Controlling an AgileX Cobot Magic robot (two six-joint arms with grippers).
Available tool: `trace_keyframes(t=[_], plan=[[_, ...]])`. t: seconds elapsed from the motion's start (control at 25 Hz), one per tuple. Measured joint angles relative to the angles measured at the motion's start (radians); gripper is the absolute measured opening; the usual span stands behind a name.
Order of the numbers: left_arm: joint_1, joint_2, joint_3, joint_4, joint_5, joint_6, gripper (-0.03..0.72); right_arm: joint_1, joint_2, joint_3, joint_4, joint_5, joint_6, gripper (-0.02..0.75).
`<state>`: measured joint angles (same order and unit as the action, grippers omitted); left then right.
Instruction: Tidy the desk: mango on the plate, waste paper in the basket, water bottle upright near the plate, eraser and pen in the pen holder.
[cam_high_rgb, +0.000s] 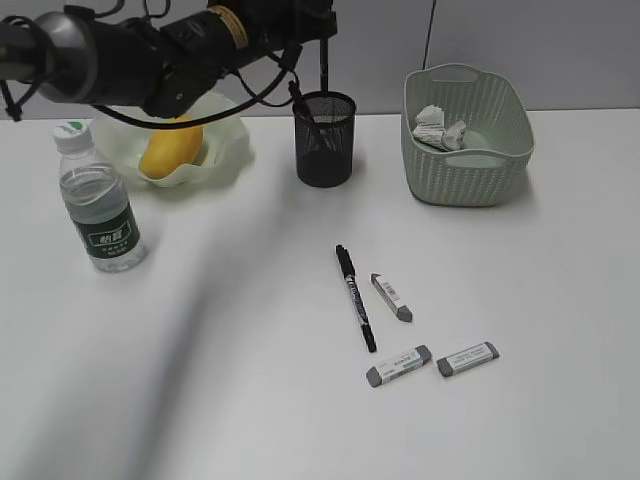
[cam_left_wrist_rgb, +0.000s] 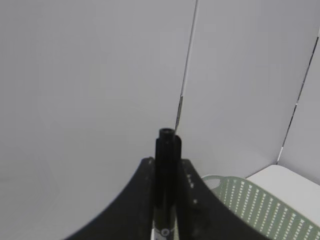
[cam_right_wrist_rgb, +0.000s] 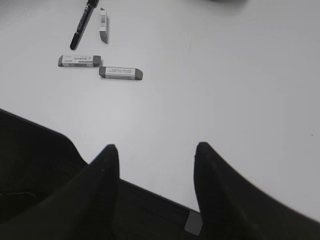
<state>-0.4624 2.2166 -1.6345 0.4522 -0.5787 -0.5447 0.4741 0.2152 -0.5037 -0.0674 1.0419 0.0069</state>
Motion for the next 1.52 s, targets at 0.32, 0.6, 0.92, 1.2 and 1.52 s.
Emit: trace_keyframes(t=[0.32,0.6,0.92,1.2,1.52], plan=[[0.0,0.035,0.0,-0.025,0.008,0.001,0.083,0.0,0.0,0.0,0.0,0.0,0.0,0.396],[0.0,0.035,0.0,-0.021,0.017,0.003,0.316,0.0,0.0,0.0,0.0,0.0,0.0,0.396],[0.0,0.004,0.0,-0.002,0.089,0.004,0.44,0.0,0.0,0.0,0.0,0.0,0.0,0.396],[0.0,-0.211,0.001,0.103,0.468,0.005,0.442,0.0,0.0,0.0,0.0,0.0,0.0,0.396],[0.0,-0.439,0.001,0.222,1.108,0.033,0.442,0.0,0.0,0.0,0.0,0.0,0.0,0.396]])
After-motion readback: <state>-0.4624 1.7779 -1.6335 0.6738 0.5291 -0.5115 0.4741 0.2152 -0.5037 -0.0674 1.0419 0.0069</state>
